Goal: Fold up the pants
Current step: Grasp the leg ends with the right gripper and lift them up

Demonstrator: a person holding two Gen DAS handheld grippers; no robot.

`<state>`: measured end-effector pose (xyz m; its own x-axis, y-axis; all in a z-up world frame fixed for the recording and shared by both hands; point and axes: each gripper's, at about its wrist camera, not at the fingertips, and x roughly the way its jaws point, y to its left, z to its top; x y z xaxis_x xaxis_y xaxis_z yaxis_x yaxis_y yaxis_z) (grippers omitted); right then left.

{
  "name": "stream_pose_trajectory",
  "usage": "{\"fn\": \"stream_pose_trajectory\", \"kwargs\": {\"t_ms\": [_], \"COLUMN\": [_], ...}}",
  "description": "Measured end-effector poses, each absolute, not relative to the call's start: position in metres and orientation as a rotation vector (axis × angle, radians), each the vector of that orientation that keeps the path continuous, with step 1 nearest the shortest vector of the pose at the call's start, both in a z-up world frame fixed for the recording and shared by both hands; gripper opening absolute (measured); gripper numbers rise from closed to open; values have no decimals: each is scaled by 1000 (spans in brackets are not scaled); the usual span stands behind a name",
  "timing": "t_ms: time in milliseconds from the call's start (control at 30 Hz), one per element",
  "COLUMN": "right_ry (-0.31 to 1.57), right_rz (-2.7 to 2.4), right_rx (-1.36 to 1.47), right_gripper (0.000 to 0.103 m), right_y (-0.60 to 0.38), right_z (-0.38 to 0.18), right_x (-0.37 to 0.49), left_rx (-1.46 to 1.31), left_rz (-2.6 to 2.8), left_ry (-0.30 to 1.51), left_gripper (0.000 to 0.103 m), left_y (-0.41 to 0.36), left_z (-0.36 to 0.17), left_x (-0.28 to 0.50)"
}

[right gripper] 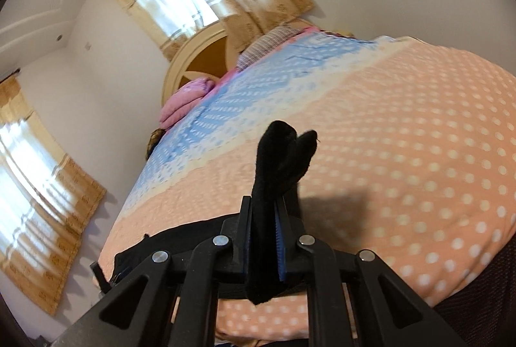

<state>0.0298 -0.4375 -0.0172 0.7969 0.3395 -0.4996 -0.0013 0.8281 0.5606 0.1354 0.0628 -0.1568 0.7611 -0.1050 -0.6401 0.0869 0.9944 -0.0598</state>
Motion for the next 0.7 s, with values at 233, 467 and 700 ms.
{"fn": "stream_pose_trajectory", "kwargs": {"t_ms": [233,467,700], "right_ry": [644,669,719], "right_rz": [277,363,436], "right_rx": [553,518,469], "right_gripper": [12,12,12], "right_y": [-392,-337,-279], "right_z": [-4,0,-8], "right_x": [41,57,81], "left_rx": [-29,-38,-97], "left_rz": [-106,-118,-178], "left_ry": [697,693,676], "left_gripper": [103,103,103], "left_y": [61,61,62], "left_z": [-157,-156,-144], "left_x": [135,134,129]}}
